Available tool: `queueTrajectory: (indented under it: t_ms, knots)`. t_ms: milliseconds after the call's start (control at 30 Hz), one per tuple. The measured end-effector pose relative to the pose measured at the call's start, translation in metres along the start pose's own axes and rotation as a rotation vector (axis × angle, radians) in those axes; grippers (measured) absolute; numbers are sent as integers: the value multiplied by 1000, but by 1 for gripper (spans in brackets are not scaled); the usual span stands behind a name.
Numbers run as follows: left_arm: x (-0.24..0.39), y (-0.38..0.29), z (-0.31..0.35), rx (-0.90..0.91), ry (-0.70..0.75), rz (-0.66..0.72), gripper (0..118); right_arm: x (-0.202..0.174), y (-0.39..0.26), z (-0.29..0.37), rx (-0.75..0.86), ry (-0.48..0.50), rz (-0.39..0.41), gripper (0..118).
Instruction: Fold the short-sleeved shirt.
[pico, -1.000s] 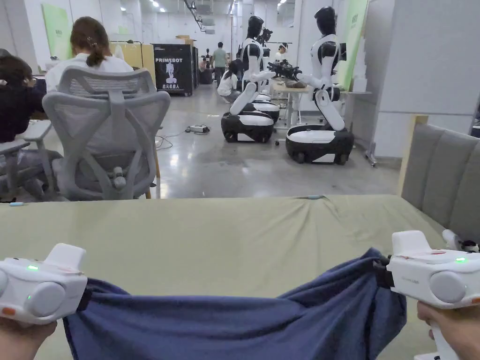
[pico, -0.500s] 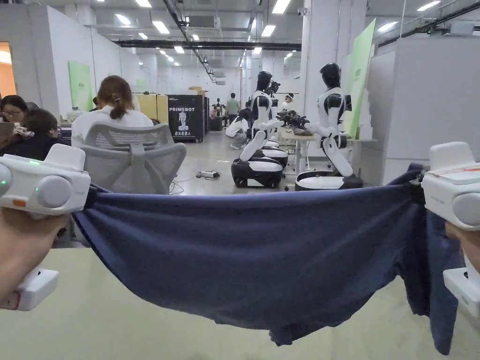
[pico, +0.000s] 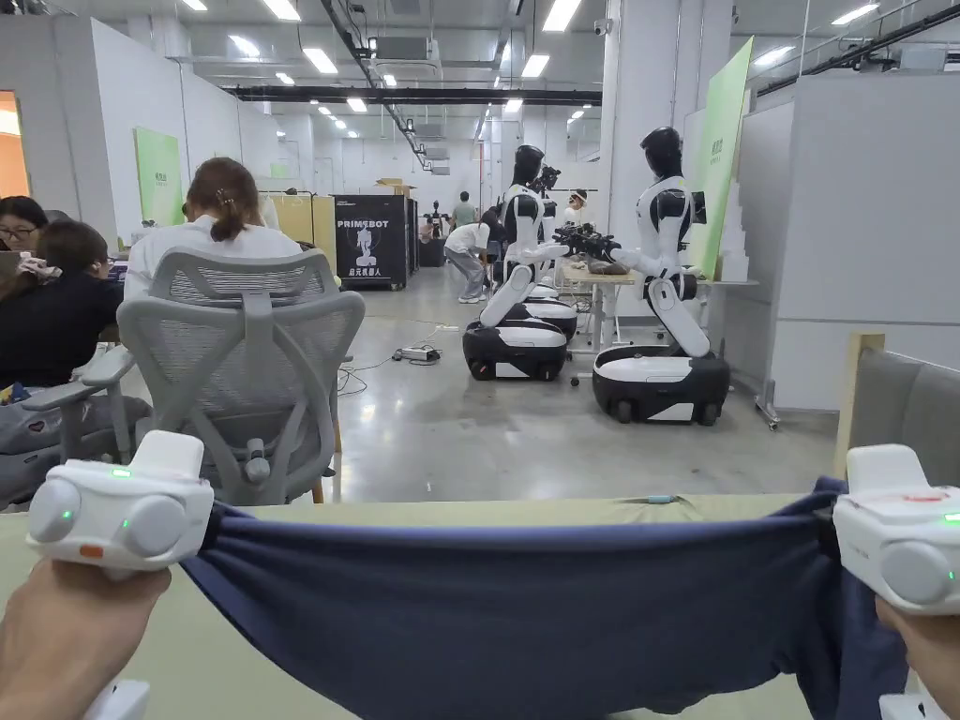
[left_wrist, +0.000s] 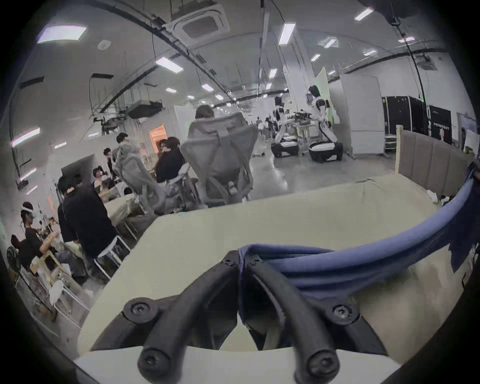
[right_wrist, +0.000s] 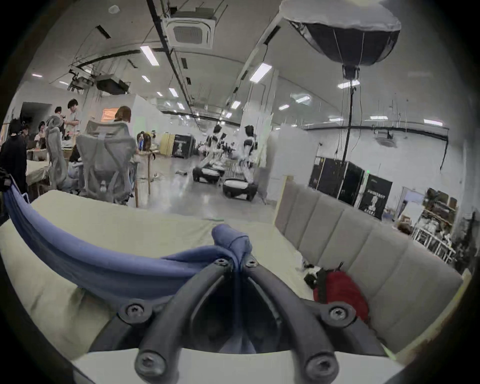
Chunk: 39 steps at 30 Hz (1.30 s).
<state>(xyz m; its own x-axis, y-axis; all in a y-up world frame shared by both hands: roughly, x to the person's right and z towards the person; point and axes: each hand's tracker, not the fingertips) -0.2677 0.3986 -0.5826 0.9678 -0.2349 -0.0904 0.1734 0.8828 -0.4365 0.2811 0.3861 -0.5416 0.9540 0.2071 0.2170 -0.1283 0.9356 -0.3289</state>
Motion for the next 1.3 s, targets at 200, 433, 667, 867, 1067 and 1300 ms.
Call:
queueTrajectory:
  t_ms: [200,433,667,867,1067,1300]
  knots:
    - [-7,-41,27,-41,-63,-7,0,6,-43,17,-42,28,7,3]
    - [-13,-166,67,-206,-132,23,0,1,-151,69,-181,94,58,3]
    - [-10,-286,73,-401,-161,166,1,-15,-264,95,-404,101,-15,3]
    - [-10,-267,122,-95,-127,169,110,-28,-234,140,-266,255,-112,115]
    - [31,-242,201,119,-158,184,108,-94,-177,223,-7,334,-184,113]
    - [59,-244,234,173,-116,26,32,-153,-178,244,31,285,-13,0]
